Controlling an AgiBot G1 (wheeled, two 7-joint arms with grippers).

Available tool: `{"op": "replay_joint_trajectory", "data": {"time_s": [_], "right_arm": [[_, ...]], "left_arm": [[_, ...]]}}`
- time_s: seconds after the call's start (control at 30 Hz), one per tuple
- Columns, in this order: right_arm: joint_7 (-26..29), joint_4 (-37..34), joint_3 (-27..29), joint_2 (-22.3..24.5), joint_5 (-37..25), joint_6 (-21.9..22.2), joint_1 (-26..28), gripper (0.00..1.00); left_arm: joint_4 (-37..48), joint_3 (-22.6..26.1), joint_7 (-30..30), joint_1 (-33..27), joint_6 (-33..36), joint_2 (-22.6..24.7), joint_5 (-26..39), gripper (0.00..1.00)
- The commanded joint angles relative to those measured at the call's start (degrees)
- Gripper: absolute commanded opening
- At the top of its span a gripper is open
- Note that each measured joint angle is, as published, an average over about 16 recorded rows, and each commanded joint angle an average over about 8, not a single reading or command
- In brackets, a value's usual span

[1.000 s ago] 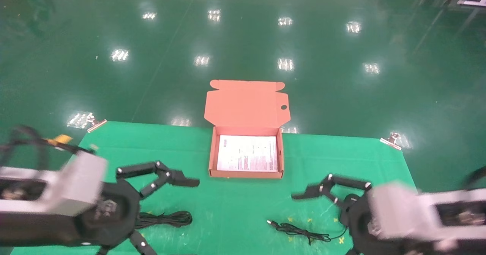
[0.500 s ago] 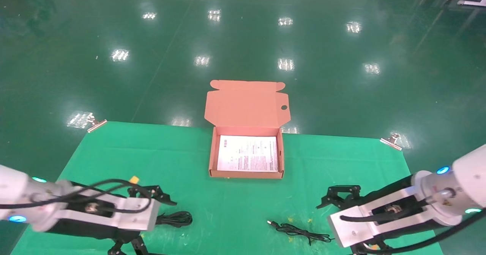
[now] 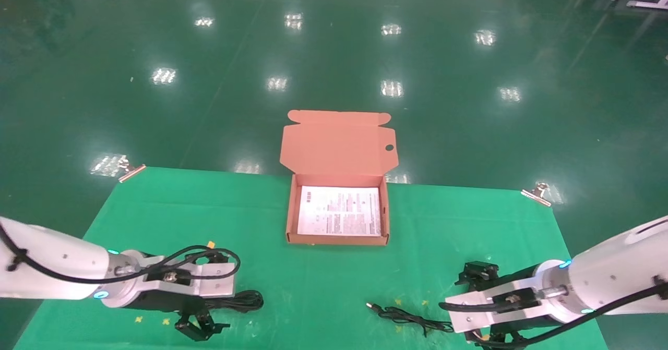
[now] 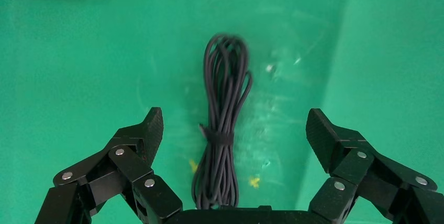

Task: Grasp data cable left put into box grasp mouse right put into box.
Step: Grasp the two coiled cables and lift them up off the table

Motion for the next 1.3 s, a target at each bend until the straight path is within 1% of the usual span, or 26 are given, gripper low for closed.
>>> {"op": "replay_joint_trajectory", "data": {"time_s": [0.03, 0.37, 0.57, 0.73, 0.77, 0.8, 1.0, 1.03, 1.07, 1.3], "right_arm": [[1.1, -0.2, -0.3, -0.2, -1.2, 1.0, -0.9, 1.00], [3.8, -4.6, -0.8, -3.6, -4.0, 6.3, -4.3, 1.00], [3.9, -8.1, -0.9, -6.1, -4.7, 9.6, -5.5, 1.00], [3.1, -11.7, -0.8, -8.4, -4.5, 11.5, -5.8, 1.00], [2.8, -12.5, -0.8, -8.9, -4.4, 11.8, -5.8, 0.92], [2.6, -13.2, -0.8, -9.3, -4.2, 12.0, -5.8, 0.80], [1.5, -16.3, -1.0, -11.0, -4.0, 12.7, -5.7, 0.05], [1.4, -16.4, -1.0, -11.1, -4.0, 12.8, -5.7, 0.00], [1.3, -16.6, -1.0, -11.1, -4.0, 12.9, -5.7, 0.00], [1.5, -16.3, -1.0, -11.0, -3.9, 12.7, -5.7, 0.00]], "left_arm": [[2.0, 0.4, -0.7, -0.2, -0.7, 1.0, 1.3, 1.00], [17.0, 0.3, 1.1, -3.0, -2.8, 5.7, 1.3, 1.00], [25.1, -0.1, 4.0, -4.3, -4.0, 7.7, 0.5, 1.00], [30.6, -0.5, 7.4, -4.8, -5.3, 9.1, -0.4, 1.00], [31.6, -0.6, 8.3, -4.9, -5.6, 9.3, -0.6, 1.00], [32.4, -0.7, 9.0, -4.9, -5.8, 9.5, -0.8, 0.94], [35.7, -1.1, 12.2, -5.3, -6.7, 10.3, -1.7, 0.19], [36.0, -1.2, 12.3, -5.3, -6.7, 10.4, -1.8, 0.07], [36.2, -1.2, 12.5, -5.4, -6.8, 10.4, -1.8, 0.01], [35.7, -1.2, 12.2, -5.4, -6.7, 10.3, -1.9, 0.00]]}}
